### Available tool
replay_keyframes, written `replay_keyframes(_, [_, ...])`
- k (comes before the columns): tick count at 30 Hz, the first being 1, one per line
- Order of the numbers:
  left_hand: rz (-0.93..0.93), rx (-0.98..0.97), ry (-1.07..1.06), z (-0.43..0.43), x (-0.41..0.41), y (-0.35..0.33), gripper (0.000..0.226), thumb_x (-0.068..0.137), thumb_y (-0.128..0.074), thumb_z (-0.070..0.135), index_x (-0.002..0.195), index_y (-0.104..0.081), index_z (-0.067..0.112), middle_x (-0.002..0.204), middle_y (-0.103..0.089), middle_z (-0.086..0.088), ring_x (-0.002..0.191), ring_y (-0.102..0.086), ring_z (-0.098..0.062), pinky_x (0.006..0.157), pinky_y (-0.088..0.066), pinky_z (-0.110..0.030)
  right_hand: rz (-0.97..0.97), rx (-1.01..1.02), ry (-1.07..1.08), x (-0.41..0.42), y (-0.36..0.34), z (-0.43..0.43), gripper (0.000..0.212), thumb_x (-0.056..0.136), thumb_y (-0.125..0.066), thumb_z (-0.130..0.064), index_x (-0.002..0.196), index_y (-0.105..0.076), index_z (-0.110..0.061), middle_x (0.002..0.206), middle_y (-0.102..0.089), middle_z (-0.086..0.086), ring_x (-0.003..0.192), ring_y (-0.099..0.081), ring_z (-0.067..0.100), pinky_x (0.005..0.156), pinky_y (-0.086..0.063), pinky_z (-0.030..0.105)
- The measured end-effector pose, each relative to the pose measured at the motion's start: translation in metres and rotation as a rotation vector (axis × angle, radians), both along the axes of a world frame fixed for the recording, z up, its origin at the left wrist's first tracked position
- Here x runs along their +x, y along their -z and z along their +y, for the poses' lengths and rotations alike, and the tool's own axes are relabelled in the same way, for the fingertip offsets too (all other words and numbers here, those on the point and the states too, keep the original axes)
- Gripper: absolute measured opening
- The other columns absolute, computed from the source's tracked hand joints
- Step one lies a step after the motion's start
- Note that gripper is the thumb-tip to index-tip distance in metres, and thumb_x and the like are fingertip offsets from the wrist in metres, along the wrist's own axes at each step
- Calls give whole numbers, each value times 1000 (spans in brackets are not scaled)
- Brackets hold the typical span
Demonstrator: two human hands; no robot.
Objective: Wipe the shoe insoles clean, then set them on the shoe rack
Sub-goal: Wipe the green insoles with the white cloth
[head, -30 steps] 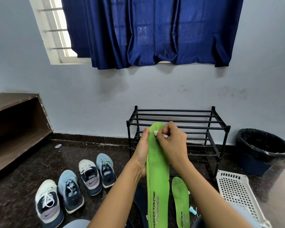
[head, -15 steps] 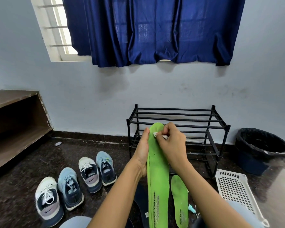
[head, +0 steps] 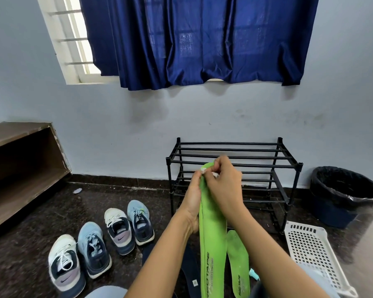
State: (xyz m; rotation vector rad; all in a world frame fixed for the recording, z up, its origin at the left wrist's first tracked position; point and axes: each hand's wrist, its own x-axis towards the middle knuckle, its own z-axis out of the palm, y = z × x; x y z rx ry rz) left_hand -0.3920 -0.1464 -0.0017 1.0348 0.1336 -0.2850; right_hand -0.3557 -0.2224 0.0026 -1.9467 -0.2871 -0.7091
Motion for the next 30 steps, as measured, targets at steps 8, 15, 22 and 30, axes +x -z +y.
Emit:
replay_keyframes(8, [27, 56, 6, 6, 3, 4, 72, 99, -25, 59, 82, -74, 9, 66, -68, -12, 57, -67, -21, 57, -52, -26, 64, 22, -34, -4, 3, -4, 26, 79, -66, -6, 73, -43, -14, 64, -55, 3, 55, -43, 5, 54, -33, 11])
replay_keyframes(15, [16, 146, 22, 2, -2, 5, 72, 96, -26, 65, 94, -75, 12, 79, -68, -14, 67, -62, -25, 67, -49, -34, 73, 101, 96, 12, 2, -12, 17, 80, -62, -4, 76, -46, -10, 63, -49, -1, 55, -41, 5, 52, -32, 10])
replay_keyframes(22, [-15, 166, -2, 8, 0, 3, 63, 101, -25, 56, 103, -68, 10, 72, -69, -13, 62, -67, -22, 59, -53, -28, 80, 114, -52, -7, 8, -2, 25, 79, -65, -8, 69, -43, -14, 62, -53, 6, 55, -43, 13, 51, -33, 17])
replay_keyframes(30, [12, 246, 55, 4, -6, 2, 72, 94, -28, 68, 99, -71, 11, 85, -66, -17, 69, -61, -28, 67, -51, -37, 84, 176, 95, 11, 2, -14, 18, 81, -64, -6, 76, -48, -11, 64, -54, -4, 58, -45, 3, 54, -33, 8])
